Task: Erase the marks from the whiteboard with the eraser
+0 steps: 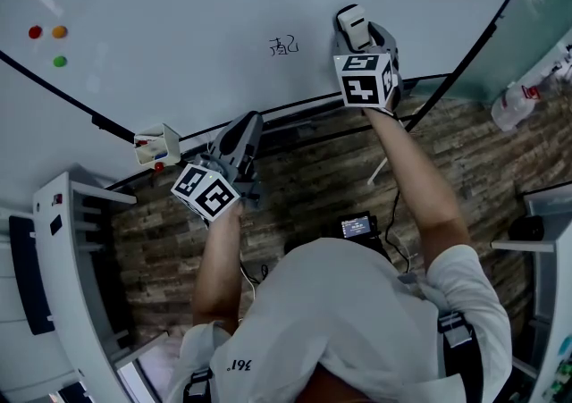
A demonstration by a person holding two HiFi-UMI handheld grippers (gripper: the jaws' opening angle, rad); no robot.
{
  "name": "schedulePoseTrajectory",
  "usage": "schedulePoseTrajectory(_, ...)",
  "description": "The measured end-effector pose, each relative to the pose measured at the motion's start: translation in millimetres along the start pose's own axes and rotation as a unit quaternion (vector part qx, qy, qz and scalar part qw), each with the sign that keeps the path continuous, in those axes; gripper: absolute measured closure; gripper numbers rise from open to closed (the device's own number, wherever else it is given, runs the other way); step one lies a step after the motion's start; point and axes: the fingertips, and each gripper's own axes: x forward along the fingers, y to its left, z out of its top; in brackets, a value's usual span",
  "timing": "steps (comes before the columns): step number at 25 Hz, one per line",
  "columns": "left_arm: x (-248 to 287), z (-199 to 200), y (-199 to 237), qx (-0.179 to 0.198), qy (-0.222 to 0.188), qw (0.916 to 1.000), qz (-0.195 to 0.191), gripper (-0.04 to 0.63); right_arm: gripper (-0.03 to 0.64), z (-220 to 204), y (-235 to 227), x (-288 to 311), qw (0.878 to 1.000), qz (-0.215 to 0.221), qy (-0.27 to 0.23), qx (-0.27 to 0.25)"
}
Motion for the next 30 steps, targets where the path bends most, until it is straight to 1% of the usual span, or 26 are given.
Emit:
schedulePoseTrajectory(2,-9.6,-0.3,6.8,0.0,0.0,1.0,0.004,0.588,0.367,0.9,19.5,0.9,1.0,0.012,0.001,-0.003)
schedulePoseTrajectory(10,-51.0,3.9,32.7,0.0,0.001,0.9992,0.04,0.588,0.367,11.4,105.4,4.1,0.997,0.071,-0.006,-0.009)
schedulePoseTrajectory(17,-84.2,8.9,53.2,0.012,-0.004,0.9979,0.064,0.588,0.367,29.7,175.4,-1.0,0.993,0.116,-0.029,-0.021)
schedulePoseTrajectory(21,-96.7,12.2,62.3,0.011,-0.011,0.997,0.076,0.588,0.367,37.7,208.8,-3.7,0.989,0.136,-0.039,-0.03)
schedulePoseTrajectory(25,-99.2,12.2,69.4,0.007,-0.012,0.997,0.077,0.588,0.367,37.9,234.2,3.6,0.988,0.145,-0.038,-0.039)
schedulePoseTrajectory(30,-97.7,10.8,70.6,0.002,-0.008,0.9965,0.083,0.588,0.367,35.2,237.4,13.9,0.989,0.133,-0.035,-0.054)
